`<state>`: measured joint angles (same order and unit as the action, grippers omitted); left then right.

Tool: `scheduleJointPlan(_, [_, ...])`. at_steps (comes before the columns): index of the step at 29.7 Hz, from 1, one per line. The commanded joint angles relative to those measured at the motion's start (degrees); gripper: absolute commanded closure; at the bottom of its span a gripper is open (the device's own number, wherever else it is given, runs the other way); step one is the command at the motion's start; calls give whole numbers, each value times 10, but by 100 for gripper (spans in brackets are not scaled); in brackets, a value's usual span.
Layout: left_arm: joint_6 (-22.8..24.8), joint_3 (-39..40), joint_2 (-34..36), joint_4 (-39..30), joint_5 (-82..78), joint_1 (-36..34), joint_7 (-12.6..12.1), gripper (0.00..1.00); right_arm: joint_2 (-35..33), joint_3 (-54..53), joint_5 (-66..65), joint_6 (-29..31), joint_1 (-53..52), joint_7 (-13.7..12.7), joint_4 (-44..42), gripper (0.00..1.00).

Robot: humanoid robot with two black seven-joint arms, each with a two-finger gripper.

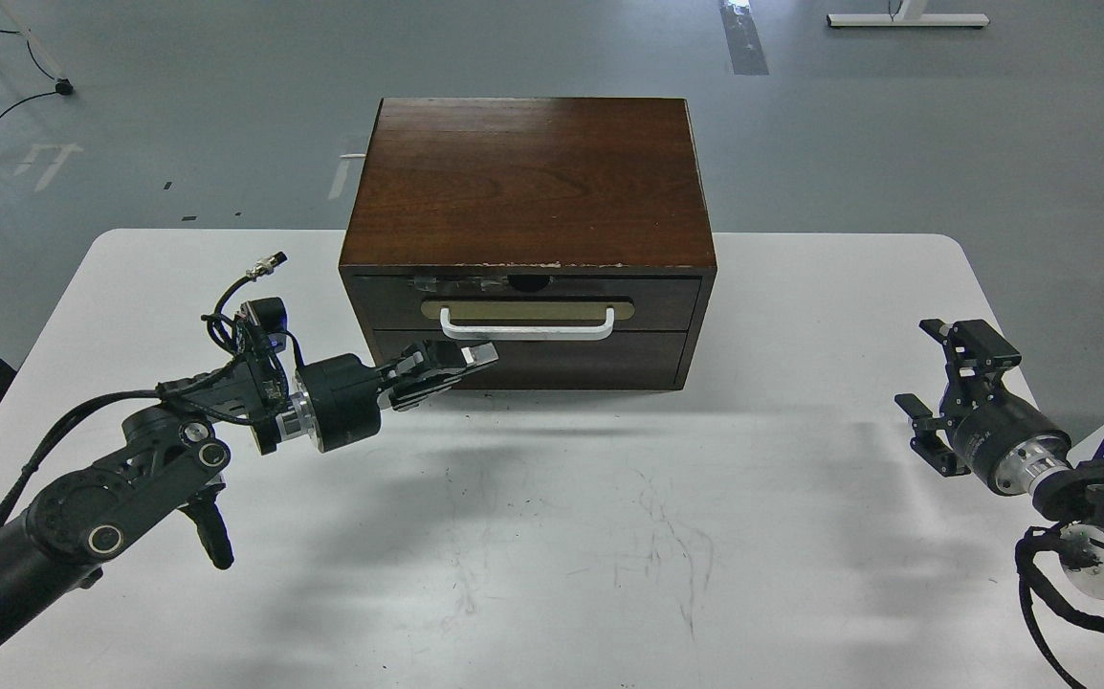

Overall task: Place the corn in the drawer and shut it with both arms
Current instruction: 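Press the drawer fully shut and lift the left gripper away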

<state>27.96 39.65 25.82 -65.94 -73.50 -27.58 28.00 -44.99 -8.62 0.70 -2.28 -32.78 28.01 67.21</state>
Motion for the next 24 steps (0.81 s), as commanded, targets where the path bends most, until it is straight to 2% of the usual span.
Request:
scheduleJointPlan(1, [0, 1, 27, -37, 48, 15, 0, 91, 0, -4, 0, 0, 0, 0, -1, 0])
scheduleJointPlan(3, [0, 3, 35, -55, 82, 19, 0, 53, 0, -7, 0, 0, 0, 0, -1, 0])
scheduleJointPlan(4, [0, 10, 46, -71, 115, 31, 0, 29, 0, -9, 0, 0, 0, 0, 0, 0])
scheduleJointPlan(5, [0, 13, 64, -89, 156, 45, 0, 10, 0, -15, 0, 0, 0, 0, 0, 0])
scheduleJointPlan(6, [0, 14, 76, -99, 176, 49, 0, 0, 0, -18, 0, 1, -1, 0, 0, 0])
scheduleJointPlan(9, [0, 22, 109, -118, 236, 60, 0, 0, 0, -30, 0, 1, -1, 0, 0, 0])
scheduleJointPlan(16, [0, 96, 143, -108, 324, 119, 0, 0, 18, -67, -1, 3, -1, 0, 3, 0])
scheduleJointPlan(19, [-1, 107, 157, -95, 382, 144, 0, 0, 32, -78, 0, 3, -1, 0, 2, 0])
scheduleJointPlan(24, [-10, 104, 163, -35, 483, 159, 0, 0, 47, -96, 0, 2, -1, 0, 0, 0])
